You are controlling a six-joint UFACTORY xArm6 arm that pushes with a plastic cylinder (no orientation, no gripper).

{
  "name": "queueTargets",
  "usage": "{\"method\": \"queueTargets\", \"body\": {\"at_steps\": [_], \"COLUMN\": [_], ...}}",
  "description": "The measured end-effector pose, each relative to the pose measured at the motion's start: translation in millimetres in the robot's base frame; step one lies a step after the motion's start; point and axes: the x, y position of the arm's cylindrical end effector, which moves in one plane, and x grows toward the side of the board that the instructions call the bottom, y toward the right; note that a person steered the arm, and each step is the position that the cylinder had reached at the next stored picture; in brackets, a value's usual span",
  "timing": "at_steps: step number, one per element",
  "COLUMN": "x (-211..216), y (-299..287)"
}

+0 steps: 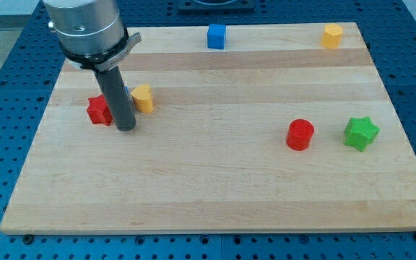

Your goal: Push the yellow heart towards center right of the board

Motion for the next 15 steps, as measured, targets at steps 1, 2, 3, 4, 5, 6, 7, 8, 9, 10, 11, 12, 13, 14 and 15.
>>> {"method": "queueTargets", "body": {"at_steps": [1,2,3,4,5,6,7,8,9,10,11,12,13,14,15], "x": [0,-1,-2,-4,-5,-5,-5,-2,-2,-4,-11,-20,-32,-46,-55], "y": [-19,-36,-46,-47,-47,-47,-47,-47,-44,-37,-22,-9,-8,-8,-8]}}
